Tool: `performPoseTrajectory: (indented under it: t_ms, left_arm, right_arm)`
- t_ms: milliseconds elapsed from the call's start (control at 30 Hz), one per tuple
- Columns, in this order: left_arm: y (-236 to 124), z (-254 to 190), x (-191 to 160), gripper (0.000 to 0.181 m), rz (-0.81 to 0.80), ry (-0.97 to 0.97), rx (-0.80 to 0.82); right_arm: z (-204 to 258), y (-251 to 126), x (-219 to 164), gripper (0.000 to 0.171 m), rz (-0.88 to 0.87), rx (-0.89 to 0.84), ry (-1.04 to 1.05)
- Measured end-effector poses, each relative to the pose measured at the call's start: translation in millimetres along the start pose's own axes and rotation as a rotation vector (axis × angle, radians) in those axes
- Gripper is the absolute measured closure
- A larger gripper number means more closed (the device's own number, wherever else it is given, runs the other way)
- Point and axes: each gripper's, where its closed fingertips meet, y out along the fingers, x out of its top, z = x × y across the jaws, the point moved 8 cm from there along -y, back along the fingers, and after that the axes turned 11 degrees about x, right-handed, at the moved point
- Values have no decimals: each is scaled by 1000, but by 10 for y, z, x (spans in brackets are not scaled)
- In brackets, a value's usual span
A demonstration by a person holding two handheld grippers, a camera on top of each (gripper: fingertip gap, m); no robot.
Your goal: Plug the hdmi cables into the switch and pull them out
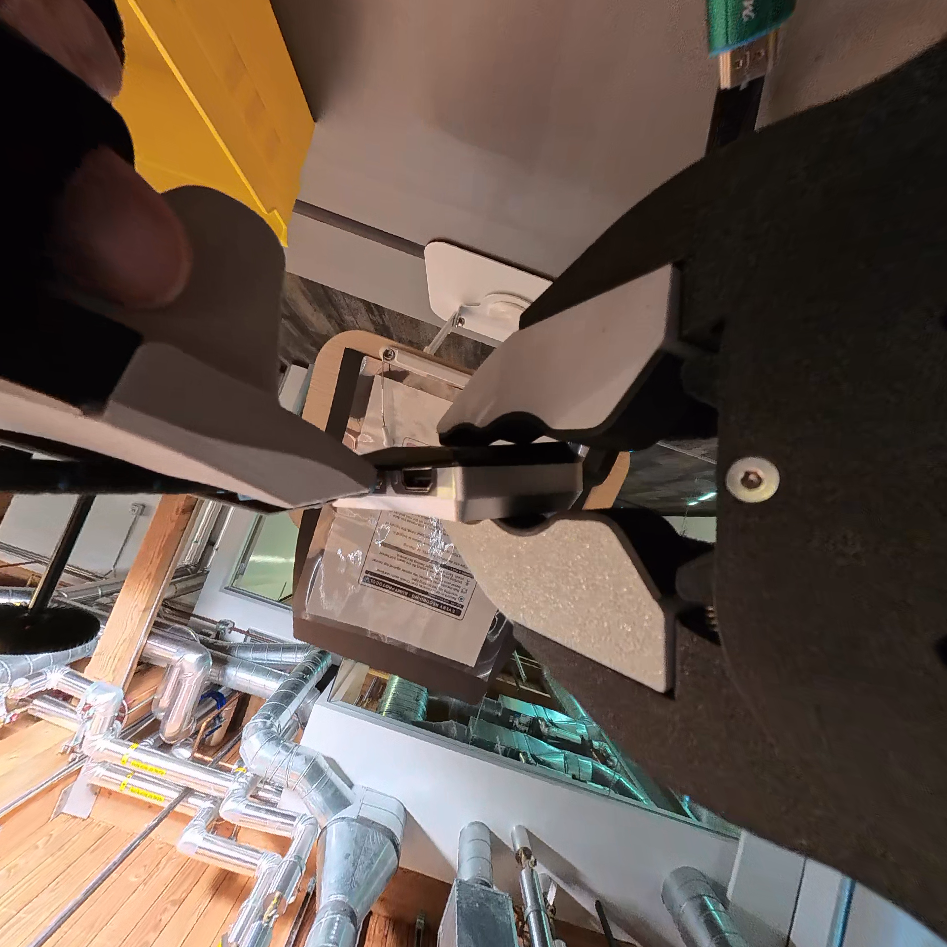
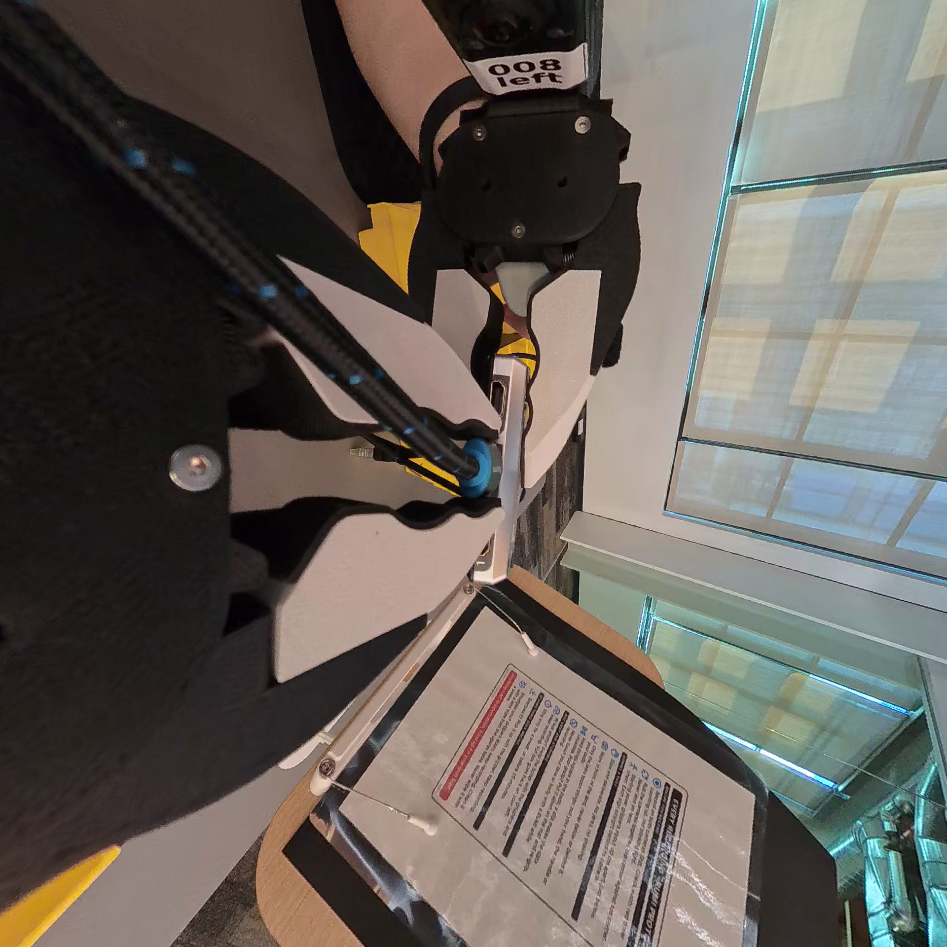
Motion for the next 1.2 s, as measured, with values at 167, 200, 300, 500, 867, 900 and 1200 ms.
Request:
performPoseTrajectory:
  t_ms: [167,200,300,500,867,900,1200]
  left_arm:
    - [-13,37,35,159,12,-8,10]
    - [-17,44,36,159,13,-6,11]
    - [-9,45,30,159,37,-6,6]
    - [11,41,2,159,45,-13,-3]
    - [-28,10,39,159,-56,-148,11]
    - [-37,19,59,159,-67,-181,-10]
    - [25,192,-63,104,30,-921,-412]
  right_arm:
    - [41,-20,55,149,1,-24,-13]
    - [52,-19,61,149,-2,-31,-18]
    - [64,-5,51,149,-4,-52,-21]
    - [134,27,51,149,30,-132,-85]
    - [153,-7,65,149,-3,-104,-105]
    - [154,-6,58,149,4,-115,-123]
    - [11,-91,-18,149,-16,-245,-225]
